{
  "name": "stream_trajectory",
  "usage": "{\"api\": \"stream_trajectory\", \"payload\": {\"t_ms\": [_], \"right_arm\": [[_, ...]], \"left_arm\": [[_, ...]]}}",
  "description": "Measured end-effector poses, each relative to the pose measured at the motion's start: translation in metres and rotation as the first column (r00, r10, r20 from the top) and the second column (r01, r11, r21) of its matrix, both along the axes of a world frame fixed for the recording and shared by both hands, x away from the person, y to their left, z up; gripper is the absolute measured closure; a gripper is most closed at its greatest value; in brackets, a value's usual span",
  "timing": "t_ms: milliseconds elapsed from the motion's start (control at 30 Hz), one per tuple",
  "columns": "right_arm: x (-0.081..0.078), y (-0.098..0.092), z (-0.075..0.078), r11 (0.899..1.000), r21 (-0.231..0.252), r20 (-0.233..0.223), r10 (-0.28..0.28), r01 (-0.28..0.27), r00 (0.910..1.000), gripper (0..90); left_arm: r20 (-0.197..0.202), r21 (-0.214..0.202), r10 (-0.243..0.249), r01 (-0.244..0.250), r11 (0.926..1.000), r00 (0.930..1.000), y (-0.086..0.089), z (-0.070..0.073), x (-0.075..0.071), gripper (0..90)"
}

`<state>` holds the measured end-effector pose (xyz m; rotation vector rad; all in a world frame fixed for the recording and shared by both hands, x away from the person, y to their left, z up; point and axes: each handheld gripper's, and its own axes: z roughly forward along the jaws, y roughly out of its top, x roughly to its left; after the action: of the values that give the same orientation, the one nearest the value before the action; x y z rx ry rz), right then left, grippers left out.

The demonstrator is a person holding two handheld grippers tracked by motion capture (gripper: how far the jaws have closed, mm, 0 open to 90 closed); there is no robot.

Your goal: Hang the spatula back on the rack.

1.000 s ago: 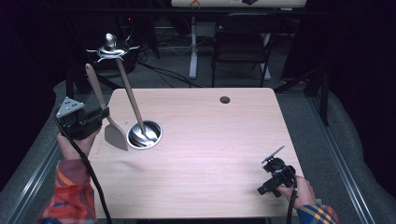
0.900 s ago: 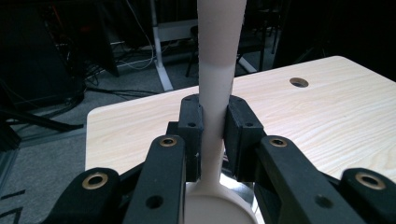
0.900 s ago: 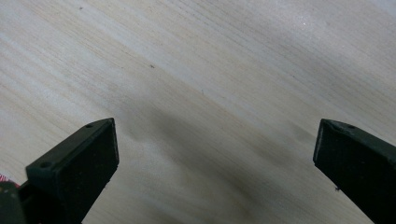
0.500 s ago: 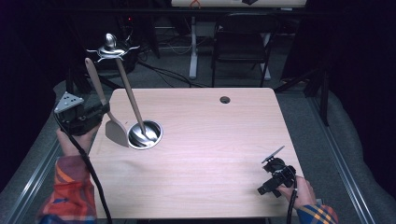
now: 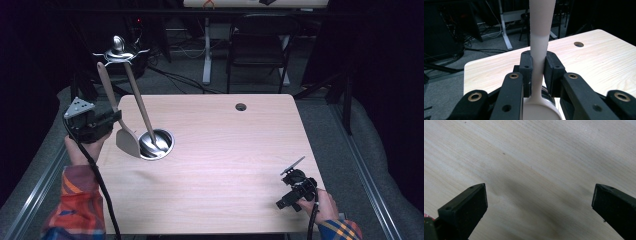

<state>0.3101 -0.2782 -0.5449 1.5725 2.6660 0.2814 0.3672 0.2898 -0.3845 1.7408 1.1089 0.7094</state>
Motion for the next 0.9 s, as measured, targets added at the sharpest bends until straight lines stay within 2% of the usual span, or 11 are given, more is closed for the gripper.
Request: {"api": "stream_trajectory", "payload": {"t_ms": [67, 133, 333, 600, 867, 900], "right_arm": [[0.0004, -0.0002, 0.0004, 1.0, -0.005, -0.004, 0.006, -0.006, 1.0, 0.0], [0.0021, -0.0012, 0.0027, 0.999, -0.034, -0.026, 0.03, -0.031, 0.9992, 0.0], [0.0015, -0.0011, 0.0022, 0.999, -0.028, -0.019, 0.024, -0.025, 0.9995, 0.0], [0.0012, -0.0012, 0.0021, 1.0, -0.02, -0.019, 0.022, -0.023, 0.9996, 0.0], [0.0009, -0.0012, 0.0019, 1.0, -0.019, -0.019, 0.022, -0.022, 0.9996, 0.0], [-0.0005, -0.0002, 0.0, 1.0, 0.006, -0.004, 0.0, 0.0, 1.0, 0.0]], "left_arm": [[-0.007, -0.006, -0.012, 0.012, 0.9999, 0.9999, 0.0005, 0.0002, 0.0008, 77.8], [-0.011, -0.004, -0.016, 0.016, 0.9999, 0.9998, 0.0001, 0.0004, 0.0011, 77.8], [-0.013, 0.007, -0.015, 0.015, 0.9999, 0.9998, 0.0, 0.0008, 0.002, 77.7], [-0.016, 0.058, 0.026, -0.025, 0.998, 0.9995, -0.0018, 0.0002, 0.0021, 77.8], [-0.021, 0.09, 0.052, -0.05, 0.9947, 0.9984, -0.0033, 0.0032, 0.0014, 77.8], [-0.026, 0.088, 0.047, -0.044, 0.9951, 0.9986, -0.0028, 0.0037, 0.0019, 77.8]]}}
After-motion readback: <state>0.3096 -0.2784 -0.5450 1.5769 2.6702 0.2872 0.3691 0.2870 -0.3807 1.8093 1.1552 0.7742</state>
